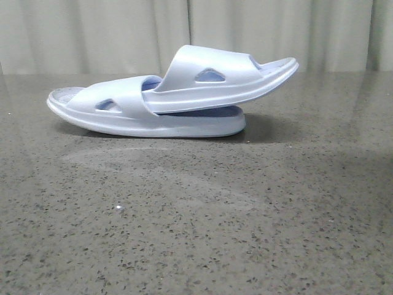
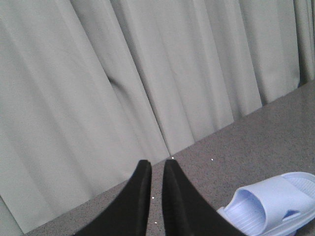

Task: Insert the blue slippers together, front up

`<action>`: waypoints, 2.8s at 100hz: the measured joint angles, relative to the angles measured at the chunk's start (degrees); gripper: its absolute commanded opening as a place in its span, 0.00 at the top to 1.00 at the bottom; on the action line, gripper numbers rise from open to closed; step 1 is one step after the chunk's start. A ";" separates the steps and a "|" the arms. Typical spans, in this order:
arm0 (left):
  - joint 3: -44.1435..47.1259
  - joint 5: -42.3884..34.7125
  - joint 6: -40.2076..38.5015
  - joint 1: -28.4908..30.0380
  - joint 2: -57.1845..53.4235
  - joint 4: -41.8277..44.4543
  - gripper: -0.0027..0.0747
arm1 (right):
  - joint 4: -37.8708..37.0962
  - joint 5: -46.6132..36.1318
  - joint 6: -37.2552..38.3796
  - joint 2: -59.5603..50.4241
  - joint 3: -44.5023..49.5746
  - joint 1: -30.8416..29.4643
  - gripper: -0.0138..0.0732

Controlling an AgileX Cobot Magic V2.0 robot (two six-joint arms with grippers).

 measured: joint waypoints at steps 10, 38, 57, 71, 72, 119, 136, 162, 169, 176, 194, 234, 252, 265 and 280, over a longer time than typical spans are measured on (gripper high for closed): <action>8.06 -5.49 -0.67 -0.22 -5.44 0.00 0.95 | -1.22 -4.61 0.52 -6.79 6.62 0.66 0.94; 30.23 -13.91 -1.10 -0.22 -16.39 -6.17 0.95 | -5.58 -13.95 0.78 -22.47 28.03 0.66 0.94; 40.15 -16.47 -1.10 -0.22 -19.79 -8.85 0.95 | -5.92 -14.88 0.78 -27.24 37.15 0.66 0.94; 42.68 -17.71 -1.10 -0.22 -20.12 -9.97 0.95 | -5.31 -15.84 0.78 -27.95 38.82 0.66 0.94; 42.68 -17.86 -1.10 -0.22 -20.12 -10.09 0.95 | -5.23 -15.84 0.78 -27.95 38.82 0.66 0.94; 42.81 -18.45 -1.10 -0.22 -20.12 -12.53 0.95 | -4.61 -16.07 0.78 -27.99 38.82 0.66 0.94; 42.81 -18.45 -1.10 -0.22 -20.12 -12.62 0.95 | -4.61 -16.07 0.78 -27.99 38.82 0.66 0.94; 42.81 -18.45 -1.10 -0.22 -20.12 -12.62 0.95 | -4.58 -16.07 0.78 -27.99 38.82 0.66 0.94; 42.90 -18.74 -1.10 -0.22 -20.12 -12.35 0.95 | -4.58 -16.07 0.78 -27.99 38.82 0.66 0.94; 43.70 -20.64 -1.58 -0.22 -20.12 -10.56 0.95 | -4.58 -16.07 0.78 -27.99 38.82 0.66 0.94; 49.34 -28.33 -20.35 2.02 -22.22 8.42 0.95 | -4.58 -15.97 0.78 -27.99 38.82 0.66 0.94; 62.91 -29.04 -33.59 12.98 -33.71 24.37 0.95 | -4.48 -15.97 0.78 -27.99 38.82 0.66 0.94; 62.91 -27.32 -33.66 14.56 -35.92 24.37 0.95 | -4.48 -15.86 0.78 -27.99 38.87 0.66 0.94; 62.91 -26.72 -33.66 15.71 -35.92 24.37 0.95 | -4.48 -15.86 0.78 -27.99 38.87 0.66 0.94; 62.91 -26.37 -33.66 15.72 -35.92 24.72 0.95 | -4.48 -15.86 0.78 -27.99 38.87 0.66 0.94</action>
